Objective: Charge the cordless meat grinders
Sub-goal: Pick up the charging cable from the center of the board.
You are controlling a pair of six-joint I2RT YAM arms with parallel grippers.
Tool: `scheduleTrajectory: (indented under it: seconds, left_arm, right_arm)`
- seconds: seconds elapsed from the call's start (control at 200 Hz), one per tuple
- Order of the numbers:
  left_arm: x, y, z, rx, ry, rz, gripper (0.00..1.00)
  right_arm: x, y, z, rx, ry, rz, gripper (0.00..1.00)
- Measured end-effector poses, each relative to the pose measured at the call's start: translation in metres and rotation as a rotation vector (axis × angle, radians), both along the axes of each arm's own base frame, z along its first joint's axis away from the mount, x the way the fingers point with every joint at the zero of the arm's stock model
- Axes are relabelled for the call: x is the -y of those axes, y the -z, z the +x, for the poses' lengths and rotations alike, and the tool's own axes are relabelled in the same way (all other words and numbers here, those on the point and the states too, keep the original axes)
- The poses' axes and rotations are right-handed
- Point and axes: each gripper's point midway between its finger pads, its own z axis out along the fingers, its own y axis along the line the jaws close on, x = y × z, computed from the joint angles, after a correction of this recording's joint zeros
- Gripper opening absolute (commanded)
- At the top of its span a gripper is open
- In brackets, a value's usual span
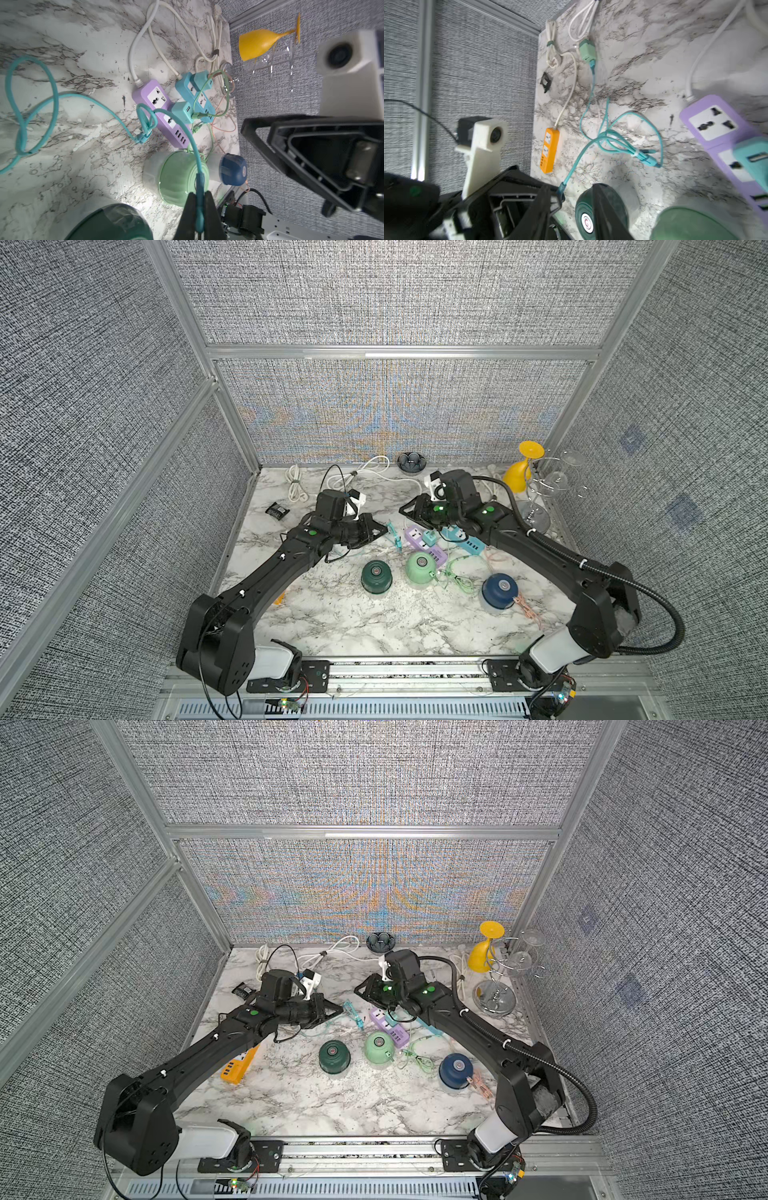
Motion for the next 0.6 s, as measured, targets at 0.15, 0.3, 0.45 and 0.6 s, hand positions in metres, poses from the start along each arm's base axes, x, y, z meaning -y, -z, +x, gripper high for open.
scheduleTrajectory:
  seconds: [0.15, 0.3, 0.45, 0.6]
  left_arm:
    - [-0.014, -0.014, 0.012, -0.044, -0.086, -0.14, 0.0]
    - [-0.016, -0.042, 0.014, -0.04, -0.104, -0.247, 0.0]
    - [-0.014, -0.065, 0.011, -0.025, -0.096, -0.315, 0.0]
    - [-0.021, -0.075, 0.009, -0.031, -0.103, -0.337, 0.0]
  right_arm:
    - [-0.01, 0.003, -0.002, -0.065, 0.021, 0.181, 0.46]
    - [-0.024, -0.007, 0.007, -0.11, 0.057, 0.358, 0.47]
    - [-0.041, -0.038, 0.014, -0.08, 0.043, 0.498, 0.47]
    - [-0.047, -0.068, 0.016, -0.028, 0.003, 0.523, 0.47]
